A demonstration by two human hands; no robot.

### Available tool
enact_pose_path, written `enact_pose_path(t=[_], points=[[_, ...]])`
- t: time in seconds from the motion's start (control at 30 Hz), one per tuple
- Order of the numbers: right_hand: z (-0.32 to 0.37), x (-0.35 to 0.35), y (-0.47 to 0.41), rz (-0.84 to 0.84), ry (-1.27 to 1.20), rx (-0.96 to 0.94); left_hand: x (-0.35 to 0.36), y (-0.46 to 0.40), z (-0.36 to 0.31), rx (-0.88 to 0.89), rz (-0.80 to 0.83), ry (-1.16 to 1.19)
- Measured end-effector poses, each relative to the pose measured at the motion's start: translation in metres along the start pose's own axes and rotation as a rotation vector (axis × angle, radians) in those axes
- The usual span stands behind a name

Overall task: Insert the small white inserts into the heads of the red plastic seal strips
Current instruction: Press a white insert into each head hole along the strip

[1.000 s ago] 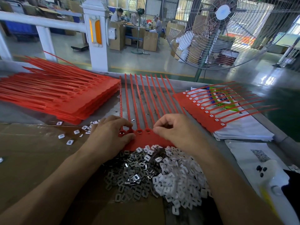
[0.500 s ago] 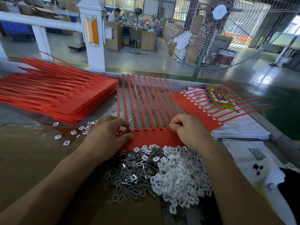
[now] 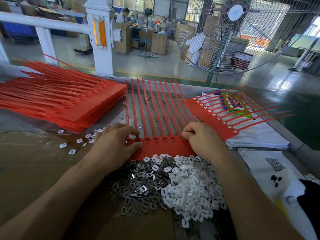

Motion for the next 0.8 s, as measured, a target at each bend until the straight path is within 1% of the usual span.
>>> enact_pose_path(t=[0.17,0.33,0.53,0.8], points=[[0.0024,0.0013,-0.0002,-0.008,0.007,0.008,-0.0003,0.0007,-0.0003,-0.001,0.004,0.013],[0.0061,0.0025,0.0023,-0.066,-0.065,0.050,-0.0007,0.0017,-0.0010,-0.003,0.004,0.012],[0.0087,0.0030,0.0024,-0.098,-0.103,0.091,-0.0009,0.0022,-0.0014,-0.003,0.006,0.010],[0.0080,0.0032,0.0021,-0.105,-0.094,0.079,-0.0014,0.0019,-0.0014,-0.005,0.013,0.006]])
Point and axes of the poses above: each hand's wrist, its own y-axis away from the middle knuckle, its own x-axis out of the palm, z = x × y, the point moved 2 cm from there along -y, towards the middle knuckle, and after that the axes turned 5 degrees about -y, right-handed, at the moved point
